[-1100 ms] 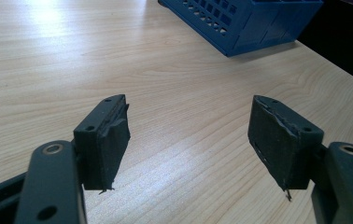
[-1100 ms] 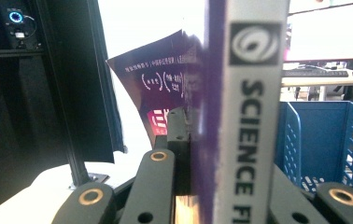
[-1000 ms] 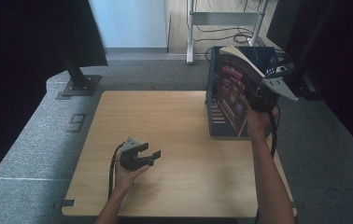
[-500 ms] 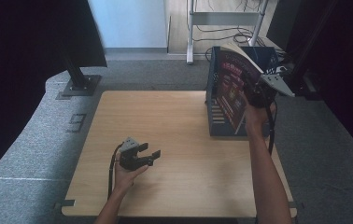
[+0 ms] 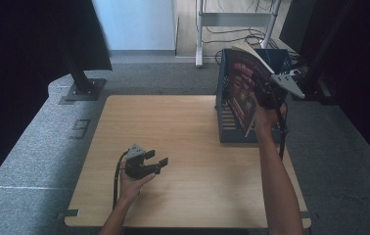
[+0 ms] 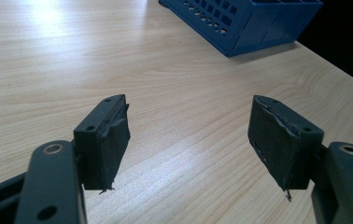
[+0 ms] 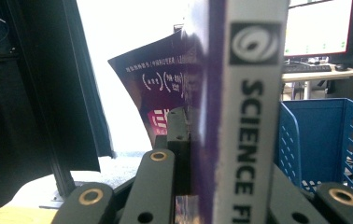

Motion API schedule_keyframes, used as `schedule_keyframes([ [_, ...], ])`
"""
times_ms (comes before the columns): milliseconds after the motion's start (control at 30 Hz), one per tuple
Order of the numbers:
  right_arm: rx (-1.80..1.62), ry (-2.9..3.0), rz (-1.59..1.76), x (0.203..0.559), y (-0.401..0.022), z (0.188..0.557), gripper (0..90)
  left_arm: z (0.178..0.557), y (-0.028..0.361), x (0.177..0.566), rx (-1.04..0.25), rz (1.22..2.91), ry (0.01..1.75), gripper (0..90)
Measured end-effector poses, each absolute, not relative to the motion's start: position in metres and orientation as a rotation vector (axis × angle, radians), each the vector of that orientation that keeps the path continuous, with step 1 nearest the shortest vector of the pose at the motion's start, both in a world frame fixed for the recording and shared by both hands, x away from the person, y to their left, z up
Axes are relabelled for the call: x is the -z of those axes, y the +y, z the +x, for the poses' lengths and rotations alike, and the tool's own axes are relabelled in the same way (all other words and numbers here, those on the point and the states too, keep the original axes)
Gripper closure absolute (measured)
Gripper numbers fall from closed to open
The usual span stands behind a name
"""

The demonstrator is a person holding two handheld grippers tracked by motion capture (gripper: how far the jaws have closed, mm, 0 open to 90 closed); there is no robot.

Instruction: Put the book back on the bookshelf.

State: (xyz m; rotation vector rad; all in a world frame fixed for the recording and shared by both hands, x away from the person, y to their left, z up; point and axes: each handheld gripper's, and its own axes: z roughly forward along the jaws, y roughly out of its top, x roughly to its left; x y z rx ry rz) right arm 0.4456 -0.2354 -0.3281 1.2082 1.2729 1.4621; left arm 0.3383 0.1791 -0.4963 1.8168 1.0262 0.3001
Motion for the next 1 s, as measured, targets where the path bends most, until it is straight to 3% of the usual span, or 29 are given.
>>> schedule_keyframes([
  [1000,-1.407,1.245,1.224,0.347,-0.224,0.478,81.6,0.334,0.185,0.496,-0.307,1.809,1.041,29.3],
])
